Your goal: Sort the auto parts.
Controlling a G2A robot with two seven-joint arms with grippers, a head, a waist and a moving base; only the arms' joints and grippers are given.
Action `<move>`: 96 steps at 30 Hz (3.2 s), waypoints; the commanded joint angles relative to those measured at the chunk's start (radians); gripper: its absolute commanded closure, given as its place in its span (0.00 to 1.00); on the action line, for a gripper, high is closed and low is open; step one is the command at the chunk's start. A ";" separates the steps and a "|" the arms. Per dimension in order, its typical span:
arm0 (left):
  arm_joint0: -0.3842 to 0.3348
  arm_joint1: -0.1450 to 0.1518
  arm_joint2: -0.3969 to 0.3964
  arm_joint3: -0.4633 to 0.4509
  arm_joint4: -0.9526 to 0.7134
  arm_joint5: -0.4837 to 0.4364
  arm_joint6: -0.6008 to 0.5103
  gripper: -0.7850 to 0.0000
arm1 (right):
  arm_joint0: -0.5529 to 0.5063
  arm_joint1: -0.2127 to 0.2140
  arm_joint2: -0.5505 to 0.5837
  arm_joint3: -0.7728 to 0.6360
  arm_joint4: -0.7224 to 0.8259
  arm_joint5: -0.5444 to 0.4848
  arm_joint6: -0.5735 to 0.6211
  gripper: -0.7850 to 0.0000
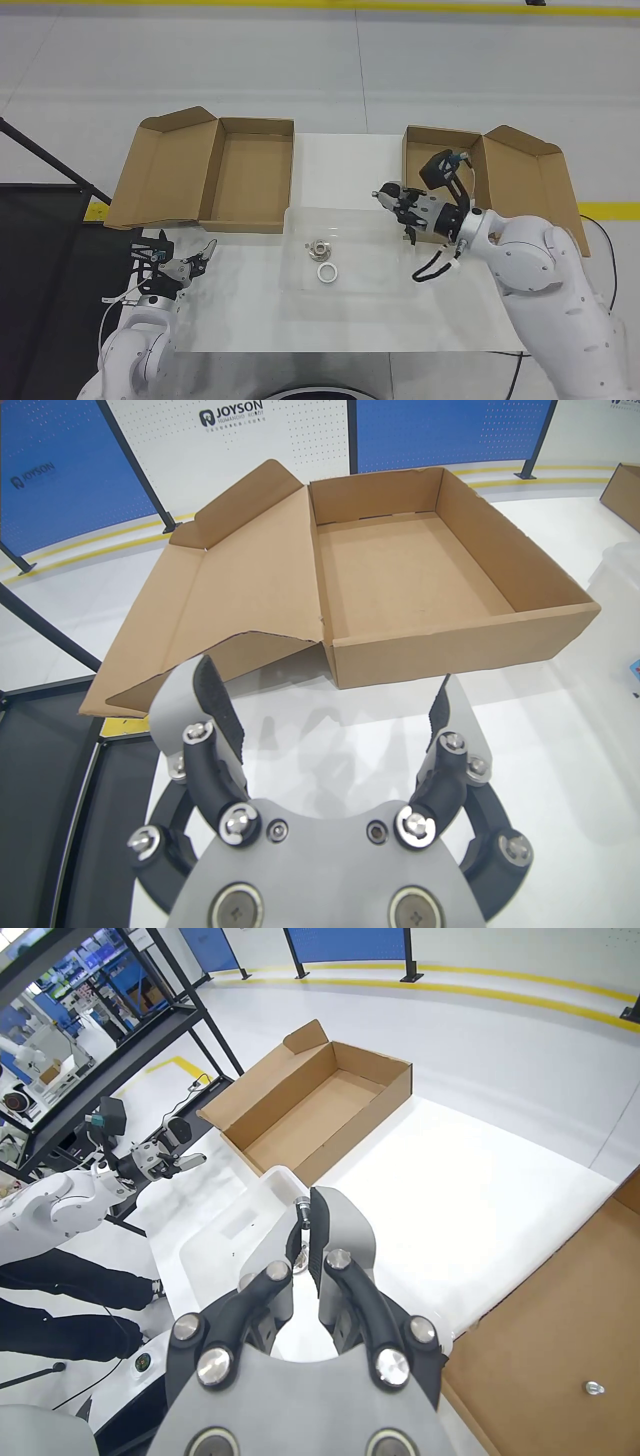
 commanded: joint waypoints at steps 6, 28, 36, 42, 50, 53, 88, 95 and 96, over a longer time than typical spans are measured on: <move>0.000 0.000 0.000 0.000 0.000 0.000 0.000 0.00 | -0.011 -0.002 -0.007 -0.010 -0.003 0.019 -0.027 1.00; 0.000 0.000 0.000 0.000 0.000 0.000 0.000 0.00 | 0.008 -0.019 0.055 0.051 -0.050 0.461 -0.298 1.00; 0.000 0.000 0.000 0.000 0.000 0.000 0.000 0.00 | 0.307 -0.080 -0.208 0.355 -0.276 0.852 -0.069 1.00; 0.000 0.000 0.000 0.000 0.000 0.000 0.000 0.00 | 0.483 -0.145 -0.358 0.639 -0.313 0.957 -0.011 1.00; 0.000 0.000 0.000 0.000 0.000 0.000 0.000 0.00 | 0.622 -0.223 -0.491 0.901 -0.326 0.928 0.090 1.00; 0.000 0.000 0.000 0.000 0.000 0.000 0.000 0.00 | 0.657 -0.249 -0.524 0.983 -0.327 0.901 0.129 1.00; 0.000 0.000 0.000 0.000 0.000 0.000 0.000 0.00 | 0.797 -0.390 -0.566 1.341 -0.324 0.797 0.112 0.61; 0.000 0.000 0.000 0.000 0.000 0.000 0.000 0.00 | 0.779 -0.364 -0.510 1.263 -0.323 0.824 0.023 0.00; 0.000 0.000 0.000 0.000 0.000 0.000 0.000 0.00 | 0.770 -0.358 -0.499 1.239 -0.322 0.827 0.006 0.00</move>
